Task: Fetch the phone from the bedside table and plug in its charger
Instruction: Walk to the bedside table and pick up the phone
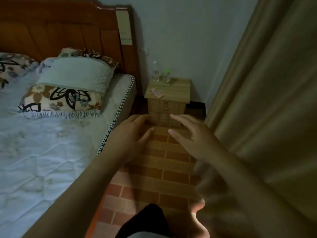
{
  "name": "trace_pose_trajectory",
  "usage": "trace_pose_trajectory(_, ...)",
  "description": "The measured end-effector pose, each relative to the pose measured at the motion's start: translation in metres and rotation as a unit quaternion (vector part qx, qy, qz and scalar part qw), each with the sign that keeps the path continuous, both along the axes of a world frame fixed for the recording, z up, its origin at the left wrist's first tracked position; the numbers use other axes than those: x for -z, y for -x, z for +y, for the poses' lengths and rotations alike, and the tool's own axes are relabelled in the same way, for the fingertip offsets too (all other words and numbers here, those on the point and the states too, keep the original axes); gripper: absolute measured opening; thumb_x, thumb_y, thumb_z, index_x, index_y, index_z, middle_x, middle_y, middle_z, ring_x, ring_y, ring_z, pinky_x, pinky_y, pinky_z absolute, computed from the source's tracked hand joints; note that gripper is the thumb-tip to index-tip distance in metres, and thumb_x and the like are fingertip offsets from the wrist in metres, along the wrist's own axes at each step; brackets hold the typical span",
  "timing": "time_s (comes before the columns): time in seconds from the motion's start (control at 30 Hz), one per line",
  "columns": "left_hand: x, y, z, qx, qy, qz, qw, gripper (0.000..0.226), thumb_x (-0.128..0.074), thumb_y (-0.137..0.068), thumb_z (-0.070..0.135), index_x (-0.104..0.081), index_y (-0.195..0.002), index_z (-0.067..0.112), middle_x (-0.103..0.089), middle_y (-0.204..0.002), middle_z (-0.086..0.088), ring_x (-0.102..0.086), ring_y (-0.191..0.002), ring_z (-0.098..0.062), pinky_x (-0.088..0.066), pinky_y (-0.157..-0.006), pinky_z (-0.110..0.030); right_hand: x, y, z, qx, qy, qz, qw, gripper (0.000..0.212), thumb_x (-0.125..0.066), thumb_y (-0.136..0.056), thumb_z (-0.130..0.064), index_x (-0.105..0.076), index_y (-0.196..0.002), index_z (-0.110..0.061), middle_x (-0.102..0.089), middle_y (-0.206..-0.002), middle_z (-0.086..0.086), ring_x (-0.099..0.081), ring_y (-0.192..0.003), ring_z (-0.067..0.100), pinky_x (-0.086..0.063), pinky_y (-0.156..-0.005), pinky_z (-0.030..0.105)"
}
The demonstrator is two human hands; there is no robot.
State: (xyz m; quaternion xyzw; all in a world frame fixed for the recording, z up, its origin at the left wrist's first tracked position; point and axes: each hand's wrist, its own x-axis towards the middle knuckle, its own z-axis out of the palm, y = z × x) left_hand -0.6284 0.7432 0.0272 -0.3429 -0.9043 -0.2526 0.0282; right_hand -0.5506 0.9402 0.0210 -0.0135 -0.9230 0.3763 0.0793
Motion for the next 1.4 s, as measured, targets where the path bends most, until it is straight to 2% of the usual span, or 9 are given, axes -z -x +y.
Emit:
trace_pose_trajectory(0.17, 0.019, 0.100, 0.053, -0.020, -0.004, -0.008, 1.000, 0.050, -0.038, -0.087, 0.049, -0.045, -0.129, 0.024, -0.052, -0.130, -0.004, -0.054, -0.106, -0.018, -0.042, -0.079, -0.030, 0.014, 0.109, 0.054, -0.026, 0.000, 0.009, 1.000, 0.050, -0.046, -0.086, -0.055, -0.039, -0.132, -0.038, -0.042, -0.138, -0.014, -0.034, -0.116, -0.009, -0.026, -0.085, 0.006)
trace_pose_trajectory(0.37, 0.028, 0.251, 0.123, -0.034, -0.011, -0.018, 0.999, 0.044, -0.044, -0.089, 0.042, -0.047, -0.129, 0.023, -0.056, -0.125, -0.005, -0.057, -0.100, -0.020, -0.048, -0.080, -0.036, 0.021, 0.256, 0.121, -0.027, -0.019, -0.008, 0.999, 0.050, -0.047, -0.087, -0.054, -0.040, -0.133, -0.037, -0.042, -0.140, -0.012, -0.035, -0.118, -0.004, -0.027, -0.087, 0.013)
trace_pose_trajectory(0.53, 0.033, 0.353, 0.165, -0.034, 0.001, -0.029, 0.999, 0.042, -0.045, -0.089, 0.042, -0.047, -0.127, 0.025, -0.056, -0.124, -0.004, -0.058, -0.098, -0.021, -0.048, -0.078, -0.035, 0.024, 0.360, 0.165, -0.051, -0.009, -0.021, 0.998, 0.048, -0.049, -0.088, -0.050, -0.037, -0.134, -0.039, -0.035, -0.127, -0.030, -0.029, -0.110, -0.018, -0.030, -0.085, 0.010)
trace_pose_trajectory(0.73, 0.065, 0.449, 0.201, -0.062, 0.016, -0.042, 0.997, 0.042, -0.041, -0.088, 0.043, -0.050, -0.125, 0.024, -0.057, -0.122, -0.004, -0.058, -0.100, -0.021, -0.045, -0.075, -0.030, 0.057, 0.469, 0.219, -0.081, -0.032, -0.070, 0.994, 0.052, -0.048, -0.088, -0.051, -0.039, -0.135, -0.031, -0.041, -0.141, -0.009, -0.038, -0.125, 0.007, -0.033, -0.096, 0.026)
trace_pose_trajectory(0.83, 0.089, 0.496, 0.222, -0.081, 0.041, -0.046, 0.995, 0.047, -0.039, -0.087, 0.043, -0.047, -0.128, 0.022, -0.056, -0.124, -0.006, -0.057, -0.100, -0.022, -0.047, -0.076, -0.032, 0.080, 0.531, 0.247, -0.119, -0.048, -0.089, 0.988, 0.053, -0.048, -0.088, -0.050, -0.039, -0.136, -0.029, -0.037, -0.144, -0.006, -0.035, -0.129, 0.011, -0.032, -0.102, 0.031)
trace_pose_trajectory(0.93, 0.115, 0.539, 0.244, -0.108, 0.063, -0.060, 0.990, 0.052, -0.041, -0.087, 0.042, -0.043, -0.134, 0.020, -0.055, -0.127, -0.009, -0.056, -0.104, -0.026, -0.046, -0.080, -0.036, 0.103, 0.589, 0.269, -0.153, -0.049, -0.095, 0.982, 0.052, -0.051, -0.088, -0.045, -0.040, -0.135, -0.026, -0.036, -0.145, -0.004, -0.034, -0.129, 0.013, -0.029, -0.098, 0.026)
trace_pose_trajectory(1.17, 0.189, 0.620, 0.286, -0.156, 0.087, -0.103, 0.979, 0.053, -0.049, -0.089, 0.037, -0.036, -0.139, 0.021, -0.047, -0.138, -0.010, -0.046, -0.120, -0.027, -0.042, -0.095, -0.041, 0.181, 0.683, 0.301, -0.193, -0.070, -0.116, 0.972, 0.056, -0.049, -0.088, -0.045, -0.034, -0.138, -0.025, -0.028, -0.149, 0.000, -0.026, -0.133, 0.017, -0.025, -0.098, 0.027)
trace_pose_trajectory(1.3, 0.254, 0.654, 0.291, -0.194, 0.091, -0.142, 0.967, 0.053, -0.047, -0.090, 0.040, -0.035, -0.139, 0.025, -0.044, -0.140, -0.005, -0.046, -0.120, -0.024, -0.042, -0.088, -0.035, 0.246, 0.720, 0.303, -0.212, -0.070, -0.169, 0.960, 0.056, -0.050, -0.088, -0.044, -0.035, -0.138, -0.023, -0.030, -0.149, 0.003, -0.030, -0.132, 0.021, -0.029, -0.098, 0.029)
trace_pose_trajectory(1.4, 0.305, 0.676, 0.287, -0.202, 0.117, -0.177, 0.956, 0.052, -0.046, -0.090, 0.041, -0.035, -0.138, 0.025, -0.044, -0.139, -0.005, -0.047, -0.119, -0.026, -0.044, -0.086, -0.037, 0.300, 0.745, 0.300, -0.223, -0.085, -0.194, 0.952, 0.056, -0.051, -0.088, -0.042, -0.036, -0.137, -0.021, -0.031, -0.147, 0.004, -0.035, -0.129, 0.023, -0.037, -0.099, 0.035)
